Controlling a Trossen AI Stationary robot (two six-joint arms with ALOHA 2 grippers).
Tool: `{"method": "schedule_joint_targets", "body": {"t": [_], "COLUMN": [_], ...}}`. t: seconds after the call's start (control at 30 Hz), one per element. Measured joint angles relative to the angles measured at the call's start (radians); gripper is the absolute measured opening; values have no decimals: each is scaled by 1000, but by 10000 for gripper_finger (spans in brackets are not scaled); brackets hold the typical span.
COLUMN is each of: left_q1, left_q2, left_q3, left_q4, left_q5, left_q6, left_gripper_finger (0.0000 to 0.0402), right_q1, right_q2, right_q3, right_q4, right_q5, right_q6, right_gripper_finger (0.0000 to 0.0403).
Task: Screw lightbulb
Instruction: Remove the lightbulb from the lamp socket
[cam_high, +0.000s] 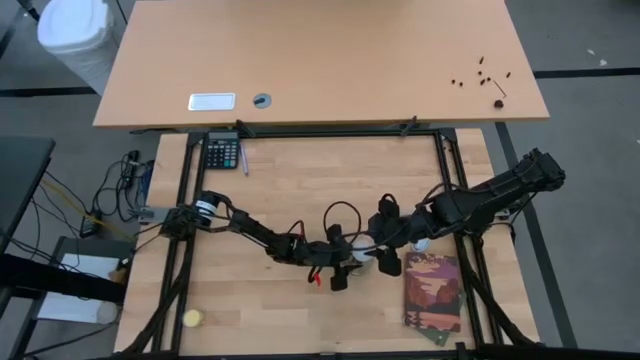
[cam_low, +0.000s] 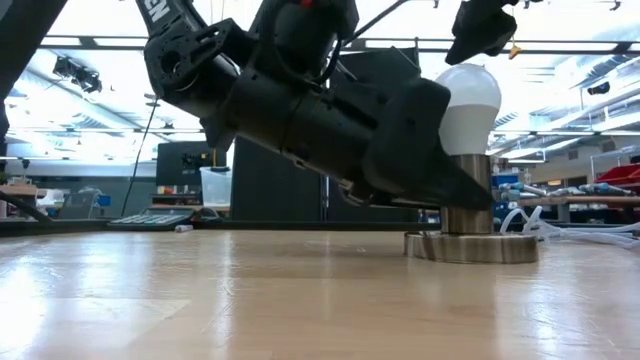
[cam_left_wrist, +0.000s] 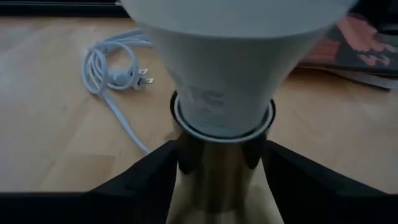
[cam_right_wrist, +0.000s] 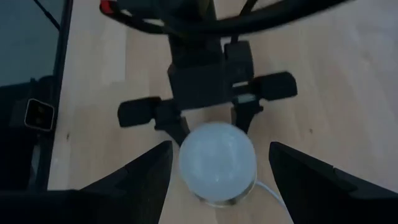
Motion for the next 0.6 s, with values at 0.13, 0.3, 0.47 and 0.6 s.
{"method": "schedule_joint_targets", "body": {"t": [0.13, 0.3, 0.47, 0.6], "left_q1": [0, 7, 12, 19], "left_q2": [0, 0, 0, 0], "left_q3": [0, 0, 0, -2], "left_q4": [2, 2, 2, 2], "left_q5": [-21, -41, -46, -46], "left_q6": [35, 51, 53, 53], "left_gripper_finger": [232, 206, 186, 188], "right_q1": [2, 2, 2, 13], "right_q2": [0, 4, 6, 30], "right_q3": [0, 0, 3, 53], "right_q4": [-3, -60, -86, -122], "right_q5": [-1, -17, -32, -29], "right_q6": [31, 86, 147, 192], "right_gripper_finger": [276, 276, 276, 276]}}
